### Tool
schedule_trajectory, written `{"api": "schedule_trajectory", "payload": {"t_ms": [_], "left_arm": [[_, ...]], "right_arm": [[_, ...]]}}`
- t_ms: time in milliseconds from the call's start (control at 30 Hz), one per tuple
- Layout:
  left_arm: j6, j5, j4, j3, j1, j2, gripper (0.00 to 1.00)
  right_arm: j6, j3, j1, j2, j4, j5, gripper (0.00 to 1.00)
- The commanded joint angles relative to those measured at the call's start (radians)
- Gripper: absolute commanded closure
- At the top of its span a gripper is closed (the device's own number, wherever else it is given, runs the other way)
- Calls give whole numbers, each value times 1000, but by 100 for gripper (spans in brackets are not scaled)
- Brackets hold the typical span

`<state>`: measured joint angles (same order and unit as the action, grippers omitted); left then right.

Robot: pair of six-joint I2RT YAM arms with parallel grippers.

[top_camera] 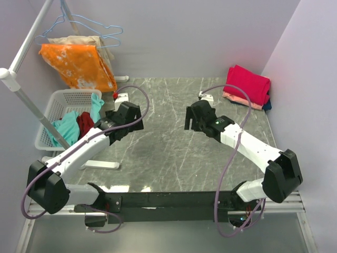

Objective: Fold and stack the t-shirts
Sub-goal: Reset both grippers

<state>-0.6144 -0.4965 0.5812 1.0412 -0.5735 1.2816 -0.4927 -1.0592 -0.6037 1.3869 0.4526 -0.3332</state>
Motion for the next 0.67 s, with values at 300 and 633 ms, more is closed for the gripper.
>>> {"api": "schedule_trajectory", "payload": {"t_ms": [300,633], "left_arm": [[44,-54,-92,-56,-38,-76,0],[62,-67,-90,-63,-49,-94,0]], "right_arm": [[-1,5,-100,-40,-126,114,16],[11,-35,-126,1,-123,123,16]]}}
